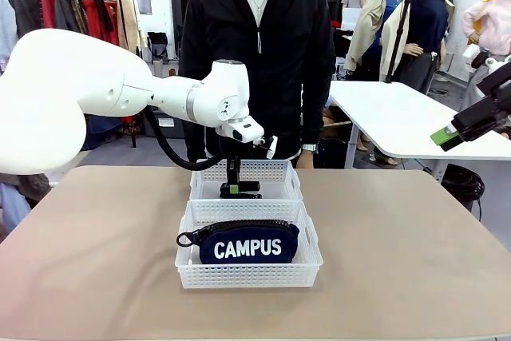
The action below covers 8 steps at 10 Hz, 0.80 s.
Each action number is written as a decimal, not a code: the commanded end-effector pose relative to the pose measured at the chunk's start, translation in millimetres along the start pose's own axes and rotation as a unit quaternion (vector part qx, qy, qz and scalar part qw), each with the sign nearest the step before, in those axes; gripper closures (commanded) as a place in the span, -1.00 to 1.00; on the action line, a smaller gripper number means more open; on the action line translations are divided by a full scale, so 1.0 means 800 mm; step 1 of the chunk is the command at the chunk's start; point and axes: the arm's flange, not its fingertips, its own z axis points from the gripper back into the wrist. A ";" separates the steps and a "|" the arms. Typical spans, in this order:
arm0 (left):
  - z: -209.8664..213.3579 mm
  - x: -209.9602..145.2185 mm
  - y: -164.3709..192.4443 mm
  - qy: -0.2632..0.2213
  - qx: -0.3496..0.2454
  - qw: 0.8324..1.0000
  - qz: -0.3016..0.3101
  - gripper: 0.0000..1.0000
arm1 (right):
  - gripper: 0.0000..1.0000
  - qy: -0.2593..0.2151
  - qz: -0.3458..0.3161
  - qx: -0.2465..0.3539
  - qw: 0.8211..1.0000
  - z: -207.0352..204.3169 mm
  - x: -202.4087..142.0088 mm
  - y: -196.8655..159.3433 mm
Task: Distribute items into two baskets.
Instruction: Place the picked Stapler into the Organizing basket as instructed by the person.
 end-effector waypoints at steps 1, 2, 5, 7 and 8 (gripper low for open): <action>0.010 -0.003 0.005 -0.005 -0.008 1.000 -0.007 -1.00 | -1.00 -0.001 -0.004 0.001 1.000 0.000 0.001 0.003; 0.019 -0.005 0.001 -0.004 -0.006 1.000 0.001 -1.00 | -1.00 -0.001 -0.004 0.001 1.000 0.000 0.001 0.003; 0.042 -0.009 -0.011 -0.017 0.003 0.999 0.027 -1.00 | -1.00 -0.001 -0.004 0.001 1.000 0.000 0.001 0.003; 0.045 -0.010 -0.013 -0.031 -0.015 0.999 0.033 -1.00 | -1.00 -0.001 -0.004 0.001 1.000 0.000 0.001 0.003; 0.041 -0.005 0.001 -0.011 0.011 1.000 0.019 -1.00 | -1.00 -0.001 -0.004 0.001 1.000 0.000 0.001 0.003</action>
